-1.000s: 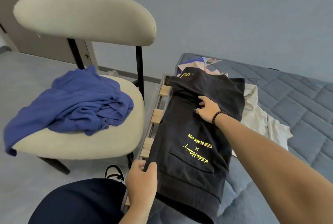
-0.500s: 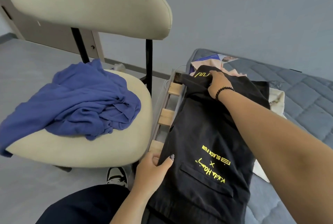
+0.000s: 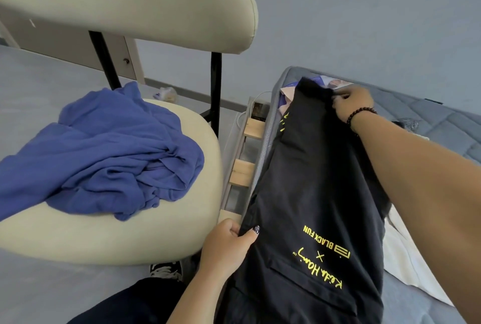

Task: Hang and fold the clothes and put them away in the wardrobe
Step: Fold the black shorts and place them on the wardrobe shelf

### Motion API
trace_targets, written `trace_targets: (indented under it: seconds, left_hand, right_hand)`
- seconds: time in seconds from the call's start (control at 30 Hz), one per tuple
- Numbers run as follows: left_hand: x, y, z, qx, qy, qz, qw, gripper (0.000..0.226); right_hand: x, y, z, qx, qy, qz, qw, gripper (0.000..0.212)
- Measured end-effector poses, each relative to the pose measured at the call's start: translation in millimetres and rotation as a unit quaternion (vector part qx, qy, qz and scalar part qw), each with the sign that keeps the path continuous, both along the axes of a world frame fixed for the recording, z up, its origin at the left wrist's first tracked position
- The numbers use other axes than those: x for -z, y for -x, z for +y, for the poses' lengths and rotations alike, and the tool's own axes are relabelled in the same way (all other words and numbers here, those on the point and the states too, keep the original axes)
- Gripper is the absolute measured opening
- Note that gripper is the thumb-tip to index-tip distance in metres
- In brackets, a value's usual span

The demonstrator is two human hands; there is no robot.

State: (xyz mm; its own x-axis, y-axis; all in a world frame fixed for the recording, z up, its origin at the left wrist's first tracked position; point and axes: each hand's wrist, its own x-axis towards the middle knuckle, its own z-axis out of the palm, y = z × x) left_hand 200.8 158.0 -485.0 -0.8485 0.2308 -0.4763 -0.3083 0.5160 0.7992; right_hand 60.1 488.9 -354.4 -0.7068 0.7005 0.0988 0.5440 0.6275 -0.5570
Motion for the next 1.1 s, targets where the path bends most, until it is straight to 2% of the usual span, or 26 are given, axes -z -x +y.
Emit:
trace_targets:
  seconds: [0.07, 0.13, 0.2, 0.33, 0.43, 0.5, 0.6, 0.73, 0.83, 0.87, 0.97, 1.07, 1.1]
  left_hand:
    - [-2, -2, 0, -0.002, -0.001, 0.001, 1.000, 0.041]
    - [-5, -4, -2, 0.000, 0.001, 0.000, 1.000, 0.039]
    - [-10, -9, -6, 0.004, 0.005, -0.003, 1.000, 0.038]
    - [-18, -26, -21, 0.032, 0.023, -0.011, 0.999, 0.039]
    - [-22, -43, -30, 0.072, 0.036, -0.008, 0.997, 0.042]
    - [-29, -54, -34, 0.065, 0.018, -0.007, 0.998, 0.036]
    - [-40, -73, -40, 0.061, -0.012, -0.006, 0.998, 0.020]
    - [-44, -97, -48, 0.072, -0.001, 0.007, 0.997, 0.027]
    - [-48, -112, -55, 0.058, -0.024, 0.003, 0.998, 0.025]
    - [-51, -117, -57, 0.056, -0.024, 0.004, 0.998, 0.025]
    - [-58, -130, -59, 0.030, -0.039, -0.018, 0.999, 0.026]
    - [-72, -142, -62, 0.024, -0.061, -0.014, 0.998, 0.037]
    - [-77, -146, -63, 0.034, -0.070, 0.002, 0.997, 0.047]
  right_hand:
    - [9, -11, -10, -0.101, 0.027, -0.092, 0.990, 0.060]
    - [16, -24, -25, -0.181, 0.006, -0.100, 0.978, 0.075]
    - [20, -44, -43, -0.205, -0.016, -0.082, 0.975, 0.081]
    - [31, -105, -83, -0.222, 0.004, -0.076, 0.972, 0.078]
    - [46, -165, -118, -0.217, 0.045, -0.130, 0.966, 0.072]
    - [61, -211, -141, -0.209, 0.061, -0.186, 0.958, 0.070]
    - [82, -278, -171, -0.220, -0.015, -0.234, 0.947, 0.066]
    - [83, -346, -195, -0.166, -0.029, -0.218, 0.961, 0.066]
    - [79, -382, -209, -0.030, 0.080, -0.124, 0.989, 0.076]
    - [80, -393, -213, 0.024, 0.134, -0.082, 0.987, 0.080]
    - [79, -412, -218, 0.105, 0.322, 0.012, 0.941, 0.081]
    - [68, -419, -225, 0.132, 0.480, 0.082, 0.863, 0.054]
    - [65, -423, -224, 0.124, 0.492, 0.098, 0.856, 0.052]
